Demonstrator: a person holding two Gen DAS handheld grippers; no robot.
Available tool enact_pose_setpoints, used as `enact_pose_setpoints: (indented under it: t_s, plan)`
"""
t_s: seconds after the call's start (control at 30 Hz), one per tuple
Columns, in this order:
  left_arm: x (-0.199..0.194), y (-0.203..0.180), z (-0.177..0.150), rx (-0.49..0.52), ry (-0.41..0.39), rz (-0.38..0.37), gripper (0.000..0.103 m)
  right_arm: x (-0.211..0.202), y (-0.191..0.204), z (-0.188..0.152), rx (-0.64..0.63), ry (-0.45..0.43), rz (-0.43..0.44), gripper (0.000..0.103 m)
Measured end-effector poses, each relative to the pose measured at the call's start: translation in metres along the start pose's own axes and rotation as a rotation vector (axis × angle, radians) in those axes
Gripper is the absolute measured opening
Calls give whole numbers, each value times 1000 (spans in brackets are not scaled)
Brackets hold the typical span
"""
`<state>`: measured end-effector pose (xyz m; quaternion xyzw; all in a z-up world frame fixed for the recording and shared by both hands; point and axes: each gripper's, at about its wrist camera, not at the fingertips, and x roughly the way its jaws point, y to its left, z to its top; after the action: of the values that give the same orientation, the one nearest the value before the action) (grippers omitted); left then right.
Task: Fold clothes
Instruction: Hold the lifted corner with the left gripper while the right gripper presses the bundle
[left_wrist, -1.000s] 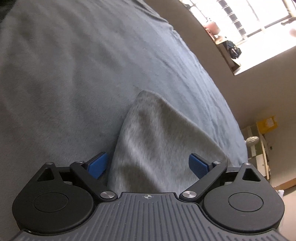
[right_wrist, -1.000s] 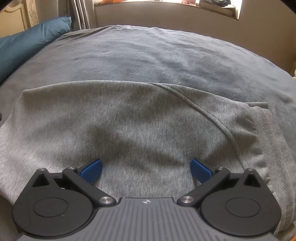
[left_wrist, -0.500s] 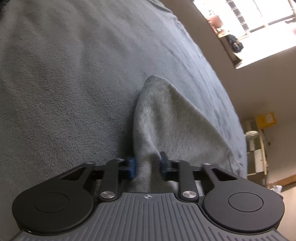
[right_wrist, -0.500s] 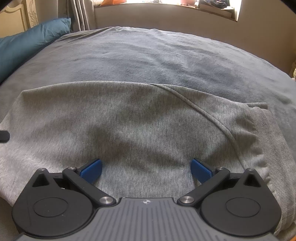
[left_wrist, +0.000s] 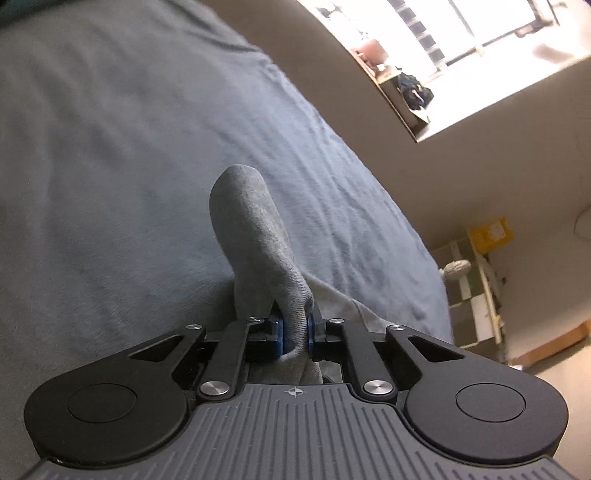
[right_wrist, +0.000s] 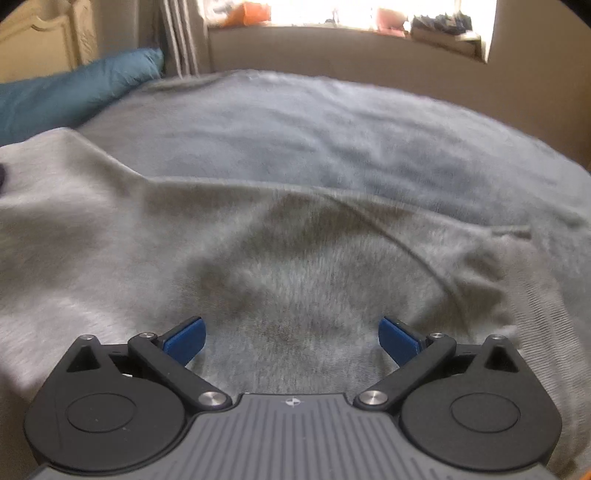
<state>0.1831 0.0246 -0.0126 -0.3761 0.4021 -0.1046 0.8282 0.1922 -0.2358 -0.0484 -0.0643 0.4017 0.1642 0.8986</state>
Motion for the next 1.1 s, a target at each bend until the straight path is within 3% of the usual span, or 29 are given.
enact_pose_setpoints:
  t_s: [0.1,0.27,0.5,0.6,0.73,0.9,1.1]
  plan:
    - [2,-10,0,31,-2,15,9,-20,9,-16,-73,-28,22,102]
    - [9,-18,-4,60,-16,26,9,-18,28,-50,-191,-42,-27,102]
    - [3,-24,-8,109,-40,33,9,-44,17,-15,-203,-66,20,100]
    - [3,-21,-9,106,-43,20,9,-46,5,12,-204,-99,20,86]
    - [0,-19,-11,107,-50,-3,9,-15,8,29,-307,-56,-23,67]
    - [-6,-18,-17,123,-55,-37,9,28,20,42,-358,-20,-23,53]
    - [-10,-19,-19,150,-50,-77,9,69,8,60,-262,17,-11,52]
